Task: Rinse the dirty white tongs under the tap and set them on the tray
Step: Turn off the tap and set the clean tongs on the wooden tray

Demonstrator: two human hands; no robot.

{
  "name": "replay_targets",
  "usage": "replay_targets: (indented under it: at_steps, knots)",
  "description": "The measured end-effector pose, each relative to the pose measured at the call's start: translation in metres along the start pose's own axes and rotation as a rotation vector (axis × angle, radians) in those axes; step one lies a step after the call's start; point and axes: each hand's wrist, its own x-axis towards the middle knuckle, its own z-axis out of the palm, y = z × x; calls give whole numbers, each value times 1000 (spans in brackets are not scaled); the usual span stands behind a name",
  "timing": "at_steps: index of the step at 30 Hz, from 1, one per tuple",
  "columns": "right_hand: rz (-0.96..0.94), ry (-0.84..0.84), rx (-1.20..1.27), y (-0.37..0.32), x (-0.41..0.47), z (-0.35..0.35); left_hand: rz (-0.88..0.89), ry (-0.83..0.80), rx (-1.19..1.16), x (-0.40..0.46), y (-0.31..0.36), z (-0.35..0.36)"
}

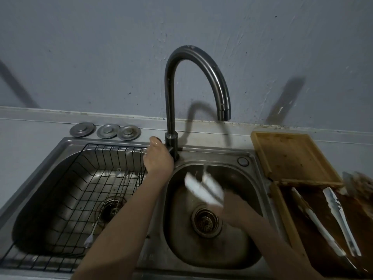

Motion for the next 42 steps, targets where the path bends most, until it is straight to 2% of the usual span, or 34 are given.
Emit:
replay_targets:
  at_steps: [2,6,7,10,11,13,15,17,19,22,24,25,28,31,36,42]
  knots:
    - [29,-91,-168,13,-1,10,-3,-9,-26,-2,0,0]
    - [3,161,-31,4,-6,6,-6,6,-60,-2,-1,1]
    - [23,107,-96,6,-6,3,-16,3,-78,-3,0,1]
    - [100,-191,-344,9,-7,-2,-58,-2,-164,-6,0,4]
    - [101,-198,-338,13,-6,-5,-70,-21,-190,-5,1,5]
    - [85,-106,-283,16,-6,-11,-133,-52,-245,-8,0,8]
    - [87,-56,-326,16,-6,-22,-232,-60,-335,-19,10,9]
    - [111,-14,-311,22,-3,-36,-248,-42,-397,-41,31,14]
    - [100,78,-236,29,-1,-54,-49,65,-406,-66,51,27]
    - [80,282,-103,47,4,-85,414,183,-491,-88,79,44]
    - [80,436,-68,65,11,-107,677,101,-480,-85,103,51]
    - [91,499,-78,76,14,-118,779,-3,-399,-82,115,53]
    - [172,614,-141,104,29,-142,1023,-252,0,-75,146,70]
    - [272,633,-176,123,45,-155,1103,-402,148,-74,164,97]
    - [326,548,-207,140,64,-159,1165,-491,347,-78,182,125]
    - [301,574,-187,151,92,-161,1047,-588,222,-73,183,134]
